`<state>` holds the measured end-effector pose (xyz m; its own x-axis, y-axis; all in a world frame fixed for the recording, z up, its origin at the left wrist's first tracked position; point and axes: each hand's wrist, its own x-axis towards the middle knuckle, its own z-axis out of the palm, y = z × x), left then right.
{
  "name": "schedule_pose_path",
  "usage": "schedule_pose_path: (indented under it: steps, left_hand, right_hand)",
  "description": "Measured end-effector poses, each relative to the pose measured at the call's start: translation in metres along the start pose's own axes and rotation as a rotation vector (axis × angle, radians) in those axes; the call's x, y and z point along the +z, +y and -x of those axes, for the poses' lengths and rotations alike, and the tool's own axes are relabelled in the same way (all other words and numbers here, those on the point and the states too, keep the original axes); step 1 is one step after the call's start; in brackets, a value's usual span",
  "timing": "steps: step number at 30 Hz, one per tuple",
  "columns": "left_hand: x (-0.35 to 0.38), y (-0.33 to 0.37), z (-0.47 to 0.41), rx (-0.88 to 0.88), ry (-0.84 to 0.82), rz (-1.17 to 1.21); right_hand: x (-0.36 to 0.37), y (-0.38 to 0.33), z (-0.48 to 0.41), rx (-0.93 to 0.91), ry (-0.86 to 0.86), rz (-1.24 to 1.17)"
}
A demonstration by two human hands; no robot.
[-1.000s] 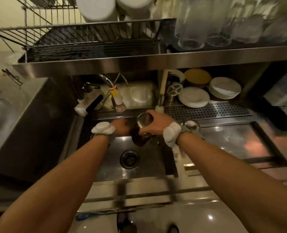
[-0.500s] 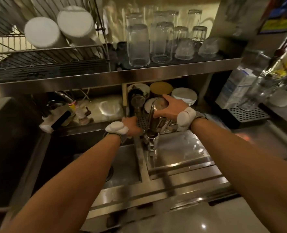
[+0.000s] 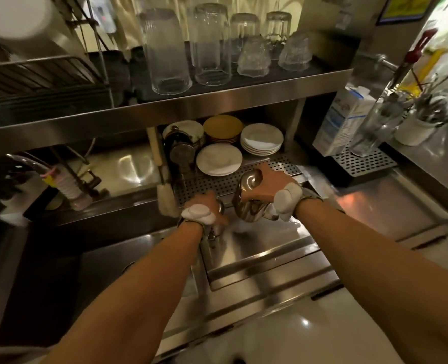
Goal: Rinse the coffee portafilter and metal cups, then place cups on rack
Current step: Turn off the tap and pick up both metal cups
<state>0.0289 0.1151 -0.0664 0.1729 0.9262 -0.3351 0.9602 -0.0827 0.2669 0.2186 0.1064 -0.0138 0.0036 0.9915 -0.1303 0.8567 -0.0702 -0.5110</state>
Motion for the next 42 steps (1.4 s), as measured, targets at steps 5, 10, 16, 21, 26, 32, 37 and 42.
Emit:
schedule_pose_path:
  steps: [5, 10, 16, 21, 26, 32, 37, 42]
  left_hand:
    - [-0.046, -0.008, 0.011, 0.026, 0.136, 0.041]
    - [-0.076, -0.057, 0.041, 0.035, 0.163, -0.012]
    - [-0.062, -0.161, 0.088, -0.202, 0.158, 0.138]
    - [-0.051, -0.245, 0.117, -0.335, 0.208, 0.195]
    - [-0.024, -0.306, 0.120, -0.388, 0.044, 0.146]
    - [-0.013, -0.341, 0.113, -0.287, 0.124, 0.186]
    - [-0.011, -0.347, 0.092, -0.296, 0.231, 0.307]
    - [0.019, -0.340, 0.096, -0.236, -0.046, 0.055]
  right_hand:
    - [0.004, -0.028, -0.009, -0.056, -0.010, 0.055]
    - [0.017, -0.082, -0.011, -0.148, -0.077, 0.063]
    - [0.075, -0.159, -0.006, -0.308, -0.172, 0.081]
    - [0.142, -0.212, -0.002, -0.397, -0.248, 0.045]
    - [0.213, -0.234, -0.001, -0.293, -0.373, 0.117]
    - [0.248, -0.230, -0.002, -0.142, -0.387, 0.101]
    - [0.256, -0.223, -0.016, -0.099, -0.175, -0.078]
    - [0.277, -0.205, 0.004, -0.085, -0.438, 0.122]
